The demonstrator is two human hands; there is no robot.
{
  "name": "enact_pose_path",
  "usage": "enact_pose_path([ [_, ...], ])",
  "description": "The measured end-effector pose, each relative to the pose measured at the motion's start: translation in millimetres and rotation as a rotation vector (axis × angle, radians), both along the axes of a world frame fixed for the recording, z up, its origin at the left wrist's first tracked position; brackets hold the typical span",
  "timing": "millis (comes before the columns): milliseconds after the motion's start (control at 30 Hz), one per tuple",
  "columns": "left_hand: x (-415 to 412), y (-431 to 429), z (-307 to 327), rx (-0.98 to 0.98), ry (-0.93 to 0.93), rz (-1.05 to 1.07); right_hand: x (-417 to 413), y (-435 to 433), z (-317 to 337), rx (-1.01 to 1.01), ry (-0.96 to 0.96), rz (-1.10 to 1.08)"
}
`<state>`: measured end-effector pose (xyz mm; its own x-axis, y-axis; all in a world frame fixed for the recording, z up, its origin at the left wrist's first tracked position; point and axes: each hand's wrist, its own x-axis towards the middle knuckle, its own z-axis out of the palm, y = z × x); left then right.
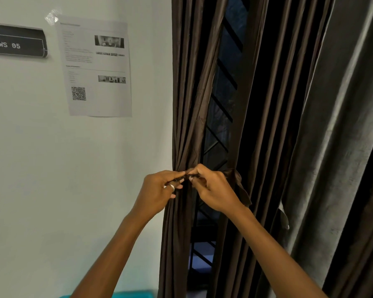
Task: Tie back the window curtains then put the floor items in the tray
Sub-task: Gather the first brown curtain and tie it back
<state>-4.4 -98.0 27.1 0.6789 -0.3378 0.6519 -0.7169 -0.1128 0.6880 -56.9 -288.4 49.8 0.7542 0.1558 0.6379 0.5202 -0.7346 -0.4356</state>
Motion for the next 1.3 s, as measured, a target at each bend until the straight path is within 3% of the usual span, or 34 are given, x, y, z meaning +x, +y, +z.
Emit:
enact_pose_path([
  [167,6.3,0.3,1.9,-0.007,-0.140,0.111,3.9,0.1,-2.4,0.087,-0.066,-0.053],
  [500,13.6,0.6,1.5,0.058,-0.210,0.274,7.2,-4.5,-9.7,0.083,-0.122,-0.203],
  [800,15.6,9.2,0.8,0.117,-0.239,0.297,10.6,-14.3,-10.5,-0.039,-0.178,-0.341],
  [1300,13.1,10.1,0.8,0.151,-0.183,0.439,13.4,-19.3,-18.6,0.058,-0.055,-0.362],
])
